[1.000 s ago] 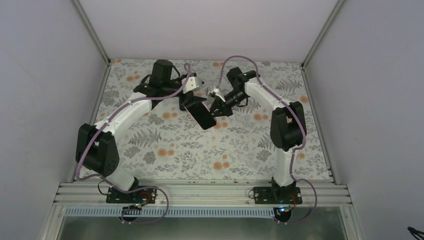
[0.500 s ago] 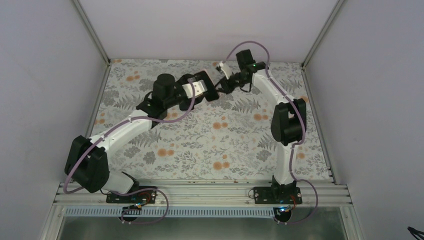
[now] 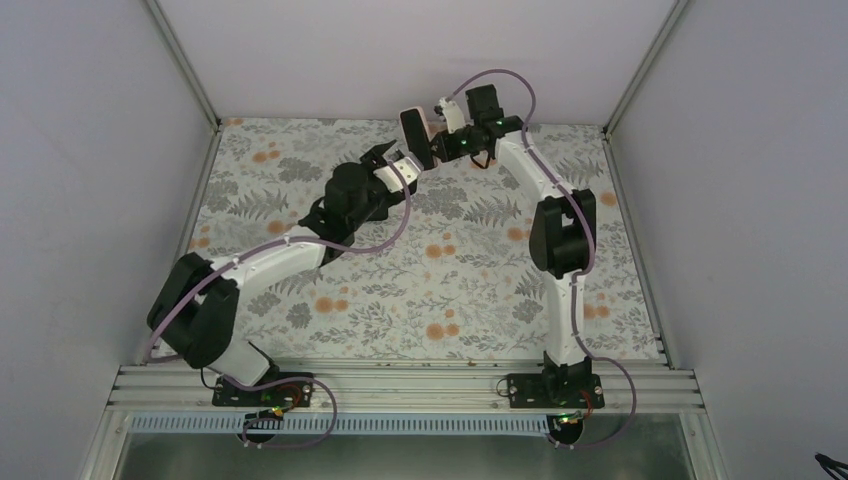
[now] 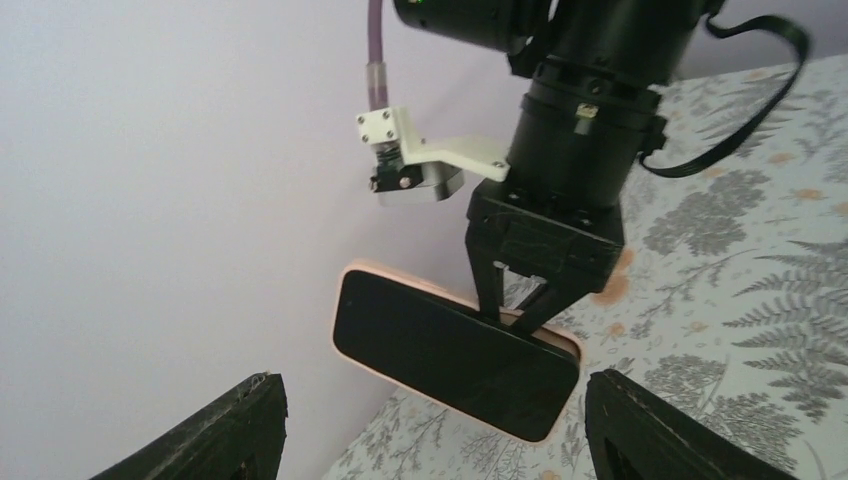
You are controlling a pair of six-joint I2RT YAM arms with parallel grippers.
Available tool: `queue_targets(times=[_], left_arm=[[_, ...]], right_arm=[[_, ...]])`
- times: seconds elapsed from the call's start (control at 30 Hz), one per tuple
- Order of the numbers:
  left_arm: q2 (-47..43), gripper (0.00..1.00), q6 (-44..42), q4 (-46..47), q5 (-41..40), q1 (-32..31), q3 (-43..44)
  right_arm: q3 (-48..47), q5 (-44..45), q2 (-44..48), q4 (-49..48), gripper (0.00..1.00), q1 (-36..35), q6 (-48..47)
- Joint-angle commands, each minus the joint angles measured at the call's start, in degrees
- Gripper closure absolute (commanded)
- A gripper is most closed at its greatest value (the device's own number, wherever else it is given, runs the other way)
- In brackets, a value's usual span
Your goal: Take the phone out of the phone case
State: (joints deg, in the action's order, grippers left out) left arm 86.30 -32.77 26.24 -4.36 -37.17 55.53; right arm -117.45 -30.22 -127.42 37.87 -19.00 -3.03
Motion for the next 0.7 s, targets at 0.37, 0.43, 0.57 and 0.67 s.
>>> queue_targets(times=[0.37,0.43,0.57,0.67], left_arm=[[13.3,0.26,4.7,15.5,-9.3,-1.1,2.9],[14.0,0.25,4.4,16.9,-10.1,-1.1,3.1],[15.1,0.25,3.9,18.5,-10.5,-1.1,3.7],[17.1,0.25,3.7,18.1,-10.3,-1.1,5.5]], right_arm=[[-7.0,-3.5,-1.6,-9.5,0.97,0.1,11.2],[-7.9,-3.8,-2.3,-9.1,0.97,0.0,11.4],[-6.0,-3.8,-1.0,-11.4,0.97,-0.1,12.1],[-5.5,-4.0,-0.5,-12.7,0.97,-0.1,12.8]])
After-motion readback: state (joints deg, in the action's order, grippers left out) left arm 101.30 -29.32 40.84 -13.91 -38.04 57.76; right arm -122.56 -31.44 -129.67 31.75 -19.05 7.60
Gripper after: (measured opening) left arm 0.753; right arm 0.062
